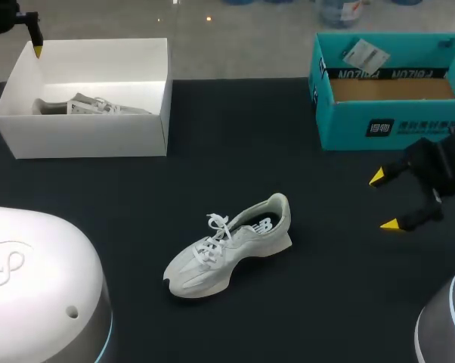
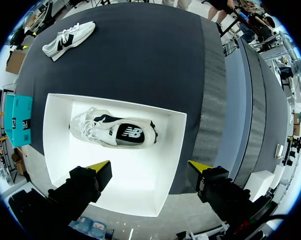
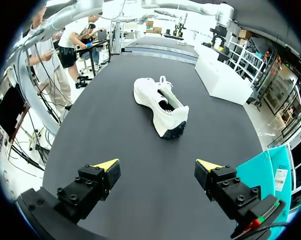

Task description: Take the shoe out of the shoebox, open the shoe tongue, remove and reinsert the insole, then place the shoe into the shoebox

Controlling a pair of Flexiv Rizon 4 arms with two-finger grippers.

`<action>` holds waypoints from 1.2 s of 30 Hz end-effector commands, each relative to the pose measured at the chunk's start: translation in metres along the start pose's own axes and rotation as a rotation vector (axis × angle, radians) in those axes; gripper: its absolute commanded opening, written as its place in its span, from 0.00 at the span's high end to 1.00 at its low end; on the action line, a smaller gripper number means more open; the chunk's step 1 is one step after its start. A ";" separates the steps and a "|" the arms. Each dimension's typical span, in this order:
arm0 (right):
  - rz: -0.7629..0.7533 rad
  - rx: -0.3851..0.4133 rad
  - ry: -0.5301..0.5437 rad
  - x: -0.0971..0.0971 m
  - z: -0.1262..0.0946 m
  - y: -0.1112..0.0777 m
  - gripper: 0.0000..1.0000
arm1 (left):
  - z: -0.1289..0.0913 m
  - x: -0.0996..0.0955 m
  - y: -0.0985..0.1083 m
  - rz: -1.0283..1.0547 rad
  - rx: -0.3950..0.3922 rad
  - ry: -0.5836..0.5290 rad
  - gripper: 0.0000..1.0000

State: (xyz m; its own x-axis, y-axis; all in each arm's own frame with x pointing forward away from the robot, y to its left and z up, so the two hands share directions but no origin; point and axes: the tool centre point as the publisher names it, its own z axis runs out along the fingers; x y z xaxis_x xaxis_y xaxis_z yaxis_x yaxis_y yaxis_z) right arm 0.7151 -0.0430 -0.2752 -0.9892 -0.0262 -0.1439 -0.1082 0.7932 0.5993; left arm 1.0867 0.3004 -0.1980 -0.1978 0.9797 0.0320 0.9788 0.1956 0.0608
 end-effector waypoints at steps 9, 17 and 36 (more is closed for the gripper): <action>0.009 -0.053 0.042 -0.003 0.024 -0.016 0.00 | 0.000 0.000 0.000 0.000 -0.001 0.001 0.00; 0.014 -0.046 0.048 -0.003 0.025 -0.017 0.00 | 0.000 0.000 0.000 0.000 -0.001 0.001 0.00; 0.014 -0.046 0.048 -0.003 0.025 -0.017 0.00 | 0.000 0.000 0.000 0.000 -0.001 0.001 0.00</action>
State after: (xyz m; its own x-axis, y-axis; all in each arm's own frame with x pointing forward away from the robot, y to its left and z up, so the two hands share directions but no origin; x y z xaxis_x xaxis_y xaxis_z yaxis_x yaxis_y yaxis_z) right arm 0.7221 -0.0417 -0.3037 -0.9943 -0.0444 -0.0965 -0.0961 0.7641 0.6379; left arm 1.0867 0.3004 -0.1979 -0.1978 0.9797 0.0320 0.9788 0.1956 0.0608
